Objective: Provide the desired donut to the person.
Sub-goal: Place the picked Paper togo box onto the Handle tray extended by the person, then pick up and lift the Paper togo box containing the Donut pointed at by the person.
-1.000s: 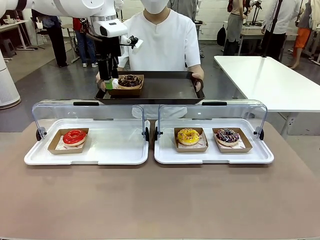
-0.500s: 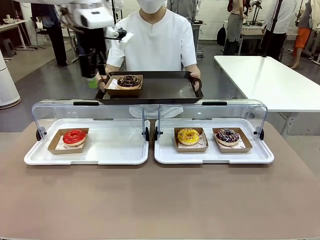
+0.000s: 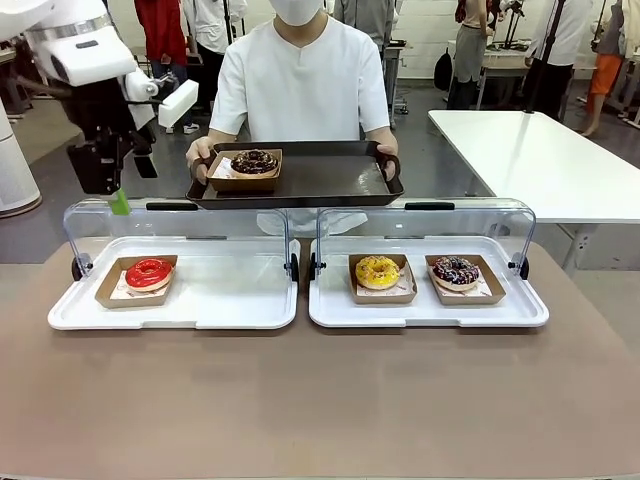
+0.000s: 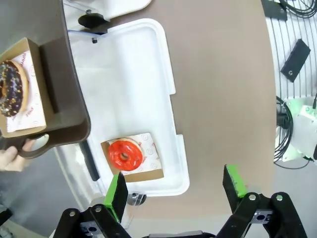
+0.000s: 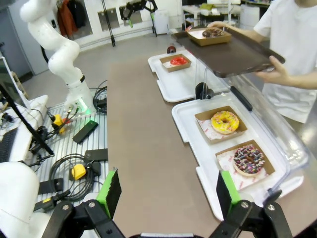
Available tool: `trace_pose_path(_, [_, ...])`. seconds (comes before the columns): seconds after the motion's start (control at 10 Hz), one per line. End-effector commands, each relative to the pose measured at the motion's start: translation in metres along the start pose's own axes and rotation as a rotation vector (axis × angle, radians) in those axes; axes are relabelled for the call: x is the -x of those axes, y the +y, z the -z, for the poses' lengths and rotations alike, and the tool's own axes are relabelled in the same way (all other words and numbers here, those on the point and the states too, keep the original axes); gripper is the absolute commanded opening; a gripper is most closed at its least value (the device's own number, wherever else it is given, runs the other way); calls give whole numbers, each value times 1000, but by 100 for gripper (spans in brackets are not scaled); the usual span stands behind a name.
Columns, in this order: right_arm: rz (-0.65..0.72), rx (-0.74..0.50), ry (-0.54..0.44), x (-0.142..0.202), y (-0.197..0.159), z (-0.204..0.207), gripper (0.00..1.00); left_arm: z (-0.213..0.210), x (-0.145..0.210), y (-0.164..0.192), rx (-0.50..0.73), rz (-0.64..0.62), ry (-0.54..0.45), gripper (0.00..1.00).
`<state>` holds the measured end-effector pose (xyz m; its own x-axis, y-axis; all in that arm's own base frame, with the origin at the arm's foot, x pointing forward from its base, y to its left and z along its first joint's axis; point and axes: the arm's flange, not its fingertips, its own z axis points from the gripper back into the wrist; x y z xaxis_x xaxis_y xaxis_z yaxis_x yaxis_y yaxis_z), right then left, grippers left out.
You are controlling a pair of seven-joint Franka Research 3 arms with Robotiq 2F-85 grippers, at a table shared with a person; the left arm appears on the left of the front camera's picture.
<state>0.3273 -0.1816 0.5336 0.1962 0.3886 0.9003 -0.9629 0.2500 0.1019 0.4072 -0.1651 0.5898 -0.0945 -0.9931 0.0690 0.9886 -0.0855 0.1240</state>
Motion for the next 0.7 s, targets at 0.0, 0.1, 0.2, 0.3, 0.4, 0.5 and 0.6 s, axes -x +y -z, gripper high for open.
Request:
trace_pose_path(0.0, [-7,-5,-15,0,0,0,100,6,3,16,35,37,-42,100])
trace_pose_path(0.1, [-7,-5,-15,0,0,0,100,0,0,0,0,0,0,100])
trace_pose_path(0.2, [-7,-5,-15,0,0,0,100,0,0,0,0,0,0,100])
trace_pose_path(0.3, [-7,-5,-15,0,0,0,100,0,0,0,0,0,0,100])
trace_pose_path(0.4, [-7,-5,-15,0,0,0,100,0,0,0,0,0,0,100])
trace_pose_path(0.5, [-7,-5,-15,0,0,0,100,0,0,0,0,0,0,100])
trace_pose_path(0.6, [-7,-5,-15,0,0,0,100,0,0,0,0,0,0,100])
